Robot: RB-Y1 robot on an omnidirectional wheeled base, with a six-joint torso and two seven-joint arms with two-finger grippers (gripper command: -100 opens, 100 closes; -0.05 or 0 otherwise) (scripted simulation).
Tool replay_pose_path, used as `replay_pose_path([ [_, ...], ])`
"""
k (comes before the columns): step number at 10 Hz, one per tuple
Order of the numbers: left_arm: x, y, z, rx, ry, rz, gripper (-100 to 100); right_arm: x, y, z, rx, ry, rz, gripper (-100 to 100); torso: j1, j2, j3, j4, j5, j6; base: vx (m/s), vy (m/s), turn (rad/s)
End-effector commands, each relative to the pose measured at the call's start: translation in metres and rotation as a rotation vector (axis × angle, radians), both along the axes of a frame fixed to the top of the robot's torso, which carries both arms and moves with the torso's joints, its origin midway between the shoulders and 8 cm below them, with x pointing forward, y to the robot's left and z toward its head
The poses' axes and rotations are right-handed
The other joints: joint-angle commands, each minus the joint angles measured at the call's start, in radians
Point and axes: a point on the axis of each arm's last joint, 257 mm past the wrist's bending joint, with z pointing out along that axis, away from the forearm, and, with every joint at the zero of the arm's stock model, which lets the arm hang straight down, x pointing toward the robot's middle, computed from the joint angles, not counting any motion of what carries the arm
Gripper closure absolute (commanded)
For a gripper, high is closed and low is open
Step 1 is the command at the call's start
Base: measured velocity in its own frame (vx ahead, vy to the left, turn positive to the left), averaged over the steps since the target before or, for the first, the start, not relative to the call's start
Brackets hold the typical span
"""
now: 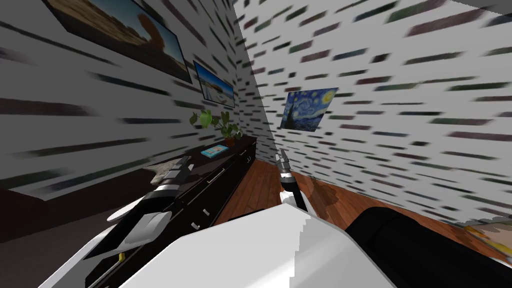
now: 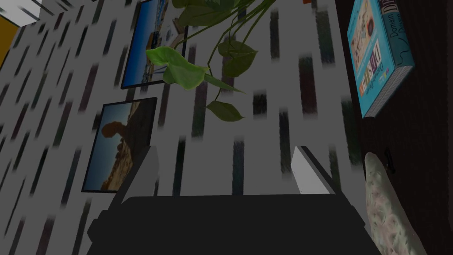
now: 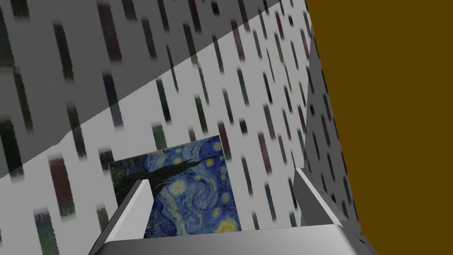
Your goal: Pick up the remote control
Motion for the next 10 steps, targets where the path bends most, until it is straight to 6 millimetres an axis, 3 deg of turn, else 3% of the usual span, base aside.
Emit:
replay_pose_path([
  [1, 0.005, 0.003, -0.006, -0.003, 0.027, 0.008, -100, 0.000, 0.000, 0.000, 0.000, 0.000, 0.000, 0, 0.000, 0.000, 0.000, 0.000, 0.000, 0.000, 0.011, -0.028, 0.002],
  [4, 0.019, 0.037, -0.025, -0.013, 0.128, 0.040, -100, 0.000, 0.000, 0.000, 0.000, 0.000, 0.000, 0, 0.001, 0.001, 0.001, 0.000, 0.000, 0.000, 0.020, -0.064, -0.109],
  [6, 0.020, 0.040, -0.034, -0.017, 0.165, 0.051, -100, 0.000, 0.000, 0.000, 0.000, 0.000, 0.000, 0, 0.000, 0.001, 0.000, 0.000, 0.000, 0.000, 0.022, -0.048, -0.017],
  [7, 0.025, 0.057, -0.039, -0.025, 0.203, 0.068, -100, 0.000, 0.000, 0.000, 0.000, 0.000, 0.000, 0, 0.002, 0.001, 0.001, 0.000, 0.001, 0.000, 0.022, -0.058, -0.128],
  [9, 0.025, 0.060, -0.048, -0.029, 0.235, 0.078, -100, 0.000, 0.000, 0.000, 0.000, 0.000, 0.000, 0, 0.001, 0.001, 0.001, 0.000, 0.000, 0.000, 0.018, -0.040, -0.018],
  [10, 0.029, 0.079, -0.054, -0.040, 0.280, 0.098, -100, 0.000, 0.000, 0.000, 0.000, 0.000, 0.000, 0, 0.003, 0.002, 0.001, 0.000, 0.001, -0.001, 0.026, -0.051, -0.100],
])
